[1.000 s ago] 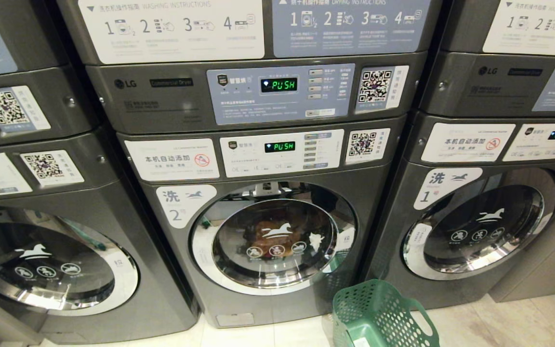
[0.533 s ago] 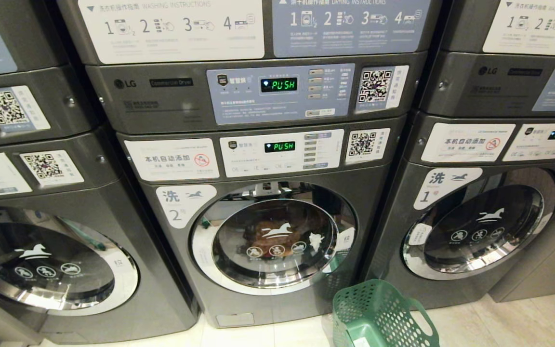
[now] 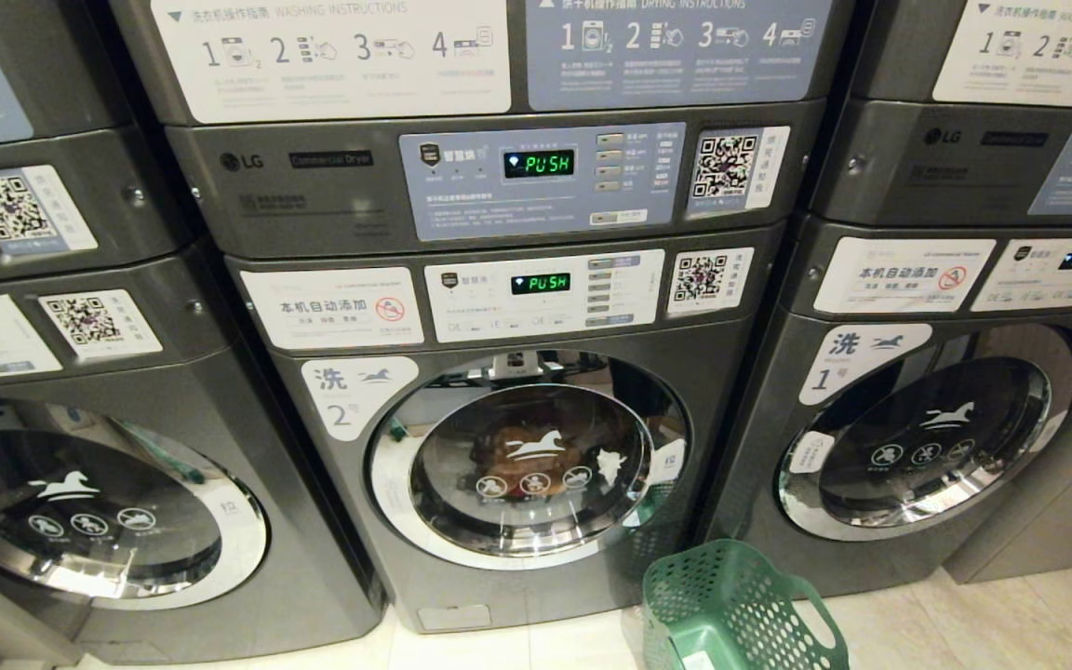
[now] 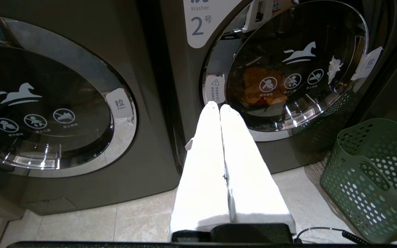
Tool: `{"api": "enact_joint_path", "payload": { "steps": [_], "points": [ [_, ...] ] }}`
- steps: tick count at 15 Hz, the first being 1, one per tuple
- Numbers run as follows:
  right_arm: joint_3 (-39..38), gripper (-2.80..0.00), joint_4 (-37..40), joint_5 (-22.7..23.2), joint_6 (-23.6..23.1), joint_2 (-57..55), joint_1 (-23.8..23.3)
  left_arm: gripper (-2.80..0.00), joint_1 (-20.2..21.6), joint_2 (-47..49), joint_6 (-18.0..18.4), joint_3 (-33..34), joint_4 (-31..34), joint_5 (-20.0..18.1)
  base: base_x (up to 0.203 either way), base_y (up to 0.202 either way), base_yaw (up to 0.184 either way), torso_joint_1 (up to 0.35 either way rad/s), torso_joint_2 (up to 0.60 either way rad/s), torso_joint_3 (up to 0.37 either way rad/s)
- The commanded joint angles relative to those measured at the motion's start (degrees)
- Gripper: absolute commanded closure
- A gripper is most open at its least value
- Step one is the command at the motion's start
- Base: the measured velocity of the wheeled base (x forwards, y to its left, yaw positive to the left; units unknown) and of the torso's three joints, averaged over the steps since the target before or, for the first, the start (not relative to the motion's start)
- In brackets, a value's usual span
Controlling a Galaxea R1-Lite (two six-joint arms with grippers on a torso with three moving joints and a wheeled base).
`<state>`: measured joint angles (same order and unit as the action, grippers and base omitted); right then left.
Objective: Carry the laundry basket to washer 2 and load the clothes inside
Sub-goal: Press the washing machine switch
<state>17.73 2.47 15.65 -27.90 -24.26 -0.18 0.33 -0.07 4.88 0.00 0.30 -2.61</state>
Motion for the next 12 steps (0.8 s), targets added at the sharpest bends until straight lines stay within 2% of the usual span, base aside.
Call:
{"api": "enact_joint_path", "payload": {
  "steps": [1, 8, 12],
  "points": [
    [-0.09, 0.00, -0.01, 0.17, -1.54, -3.75, 0.09, 0.00, 0.02, 0.07, 0.05, 0.00, 0.05, -0.03, 0.000, 0.000, 0.000, 0.000, 0.00, 0.000],
    [-0.41, 0.00, 0.08, 0.10, -1.60, -2.55, 0.01, 0.00, 0.02, 0.07, 0.05, -0.09, 0.05, -0.03, 0.000, 0.000, 0.000, 0.000, 0.00, 0.000],
    [-4.28, 0.00, 0.29, -0.54, -1.04, 4.93, -0.07, 0.00, 0.02, 0.07, 0.05, 0.00, 0.05, -0.03, 0.000, 0.000, 0.000, 0.000, 0.00, 0.000]
  ]
}}
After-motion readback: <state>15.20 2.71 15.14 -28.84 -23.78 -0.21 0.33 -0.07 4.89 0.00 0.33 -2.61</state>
